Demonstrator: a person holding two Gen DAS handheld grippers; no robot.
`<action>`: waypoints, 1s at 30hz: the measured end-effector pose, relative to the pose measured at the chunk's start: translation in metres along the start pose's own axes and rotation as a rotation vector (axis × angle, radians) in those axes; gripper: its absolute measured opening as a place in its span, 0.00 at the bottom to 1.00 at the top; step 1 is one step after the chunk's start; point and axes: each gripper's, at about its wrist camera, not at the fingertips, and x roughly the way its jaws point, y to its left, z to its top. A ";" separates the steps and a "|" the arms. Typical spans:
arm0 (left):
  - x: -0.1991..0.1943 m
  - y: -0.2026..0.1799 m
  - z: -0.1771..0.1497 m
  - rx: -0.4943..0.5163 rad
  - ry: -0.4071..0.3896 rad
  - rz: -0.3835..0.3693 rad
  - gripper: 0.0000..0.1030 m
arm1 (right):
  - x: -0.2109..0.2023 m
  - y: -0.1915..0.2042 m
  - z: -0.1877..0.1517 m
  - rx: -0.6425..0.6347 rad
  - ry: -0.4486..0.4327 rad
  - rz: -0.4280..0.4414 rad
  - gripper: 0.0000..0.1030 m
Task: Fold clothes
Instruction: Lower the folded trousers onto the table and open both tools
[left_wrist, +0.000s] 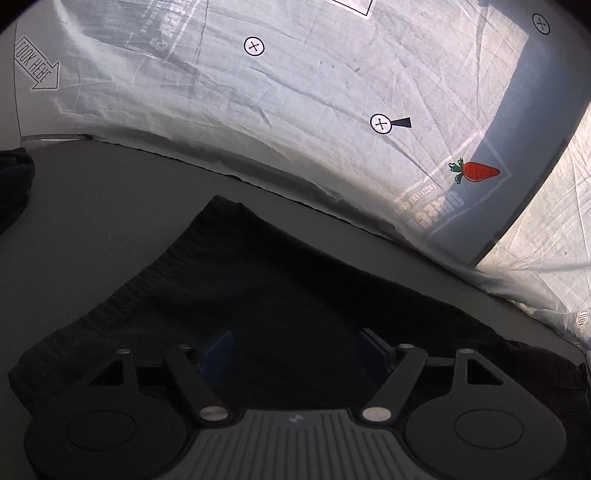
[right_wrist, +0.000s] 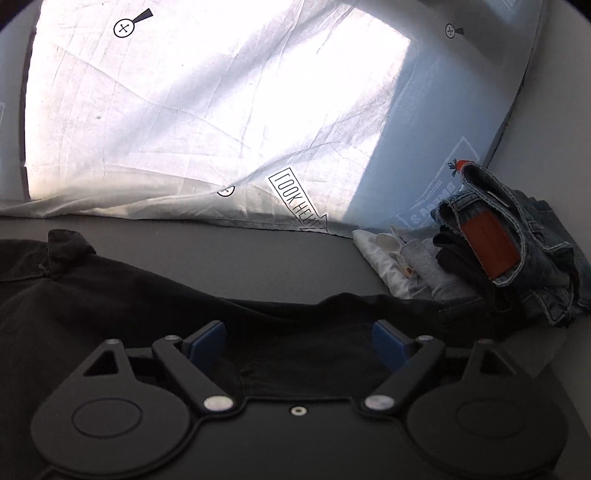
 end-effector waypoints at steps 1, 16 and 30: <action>-0.003 -0.007 -0.013 0.037 0.023 0.012 0.77 | -0.013 0.006 -0.005 -0.019 -0.018 0.027 0.86; 0.009 -0.024 -0.059 0.251 0.184 0.117 1.00 | 0.029 0.024 -0.042 0.158 0.159 0.201 0.94; 0.012 -0.028 -0.055 0.250 0.216 0.126 1.00 | -0.085 0.016 -0.123 0.050 0.055 0.016 1.00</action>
